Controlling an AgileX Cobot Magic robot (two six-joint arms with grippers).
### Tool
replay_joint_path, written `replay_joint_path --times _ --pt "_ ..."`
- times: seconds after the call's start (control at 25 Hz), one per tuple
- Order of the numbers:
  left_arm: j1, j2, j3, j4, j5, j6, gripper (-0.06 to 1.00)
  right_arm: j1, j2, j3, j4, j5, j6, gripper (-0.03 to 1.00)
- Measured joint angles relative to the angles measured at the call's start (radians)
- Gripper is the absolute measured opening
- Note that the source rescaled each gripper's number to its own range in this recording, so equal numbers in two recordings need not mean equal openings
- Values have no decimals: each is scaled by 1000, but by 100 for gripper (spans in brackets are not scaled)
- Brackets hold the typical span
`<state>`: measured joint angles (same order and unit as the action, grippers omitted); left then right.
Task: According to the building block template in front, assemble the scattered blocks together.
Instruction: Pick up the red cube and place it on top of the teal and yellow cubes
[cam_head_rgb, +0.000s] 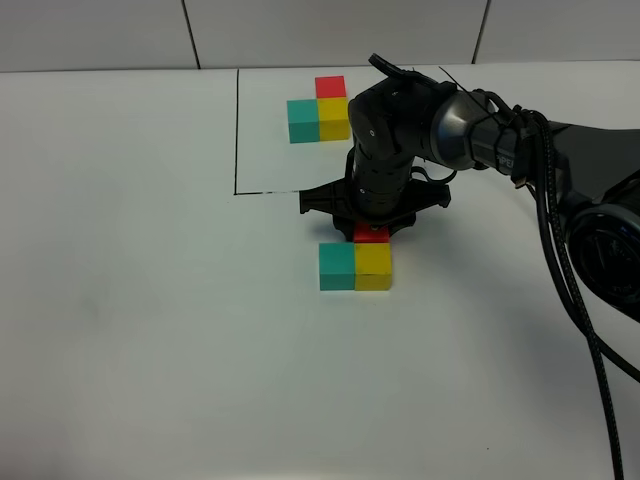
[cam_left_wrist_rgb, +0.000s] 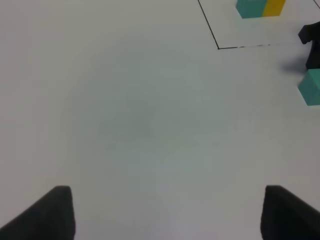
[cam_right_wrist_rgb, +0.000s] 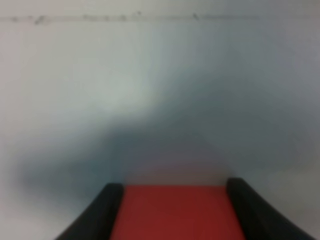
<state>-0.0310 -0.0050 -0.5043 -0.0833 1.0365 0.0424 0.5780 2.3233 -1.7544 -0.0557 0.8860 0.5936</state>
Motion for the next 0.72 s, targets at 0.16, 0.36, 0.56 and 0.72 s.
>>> replay_joint_path --times 0.16,0.36,0.56,0.72 --pt "0 0 0 0 0 0 80 1 0 0 0 2 8 2" --pt "0 0 0 0 0 0 80 2 0 0 0 5 12 2" --pt "0 0 0 0 0 0 80 3 0 0 0 8 12 2" --pt "0 0 0 0 0 0 80 3 0 0 1 15 15 2"
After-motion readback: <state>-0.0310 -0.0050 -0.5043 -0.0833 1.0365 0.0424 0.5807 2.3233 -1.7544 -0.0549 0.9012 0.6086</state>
